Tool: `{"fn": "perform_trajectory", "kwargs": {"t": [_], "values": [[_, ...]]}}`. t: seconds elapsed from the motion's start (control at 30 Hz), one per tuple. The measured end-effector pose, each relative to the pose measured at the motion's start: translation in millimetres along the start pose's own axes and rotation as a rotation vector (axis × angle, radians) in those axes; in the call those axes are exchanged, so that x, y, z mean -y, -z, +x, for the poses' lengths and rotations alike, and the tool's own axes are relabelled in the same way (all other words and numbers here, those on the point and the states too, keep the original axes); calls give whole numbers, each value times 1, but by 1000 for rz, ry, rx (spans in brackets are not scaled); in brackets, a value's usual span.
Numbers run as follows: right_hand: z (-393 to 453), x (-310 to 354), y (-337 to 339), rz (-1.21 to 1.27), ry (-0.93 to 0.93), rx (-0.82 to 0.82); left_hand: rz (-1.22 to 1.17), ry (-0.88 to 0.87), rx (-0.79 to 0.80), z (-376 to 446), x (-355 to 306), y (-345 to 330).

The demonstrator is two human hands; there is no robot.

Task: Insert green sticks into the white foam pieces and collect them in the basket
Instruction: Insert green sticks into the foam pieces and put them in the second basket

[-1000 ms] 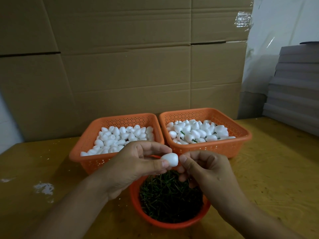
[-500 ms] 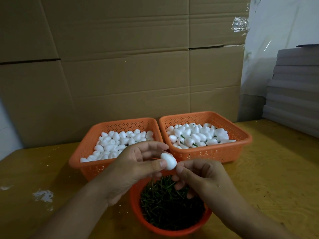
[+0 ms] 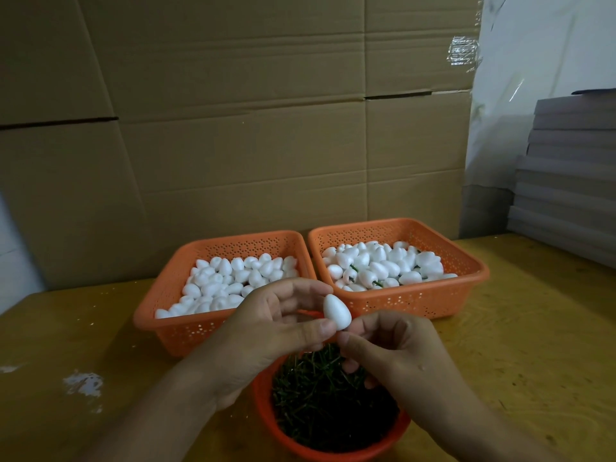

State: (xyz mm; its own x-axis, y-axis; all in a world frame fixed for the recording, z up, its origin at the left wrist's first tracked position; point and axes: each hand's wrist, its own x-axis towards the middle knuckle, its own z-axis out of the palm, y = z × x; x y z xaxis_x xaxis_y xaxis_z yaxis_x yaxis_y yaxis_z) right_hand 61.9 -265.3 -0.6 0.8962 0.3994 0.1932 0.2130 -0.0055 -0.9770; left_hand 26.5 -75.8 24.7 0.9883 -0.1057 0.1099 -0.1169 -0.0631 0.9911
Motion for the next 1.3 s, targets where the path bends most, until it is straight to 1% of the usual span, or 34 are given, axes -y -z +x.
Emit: {"fn": "perform_trajectory", "kwargs": {"t": [0.27,0.53,0.63,0.77,0.93,1.07,1.3], "values": [[-4,0,0,-77,34,44,71,-35,-19,0,2,-2],[-2,3,3,-42,-26,155,123,-41,56,-1,1,0],[-2,1,2,-20,-26,136,118,-32,63,-1,1,0],[-1,0,2,25,1,64,92,-42,66,-2,0,-1],[0,-1,3,45,15,-26,66,-56,5,0,0,-3],[0,-3,2,-7,38,-37,73,-74,-21,-1,2,-6],[-1,-8,2,-108,79,-16,98,-118,-4,-3,1,-9]]}}
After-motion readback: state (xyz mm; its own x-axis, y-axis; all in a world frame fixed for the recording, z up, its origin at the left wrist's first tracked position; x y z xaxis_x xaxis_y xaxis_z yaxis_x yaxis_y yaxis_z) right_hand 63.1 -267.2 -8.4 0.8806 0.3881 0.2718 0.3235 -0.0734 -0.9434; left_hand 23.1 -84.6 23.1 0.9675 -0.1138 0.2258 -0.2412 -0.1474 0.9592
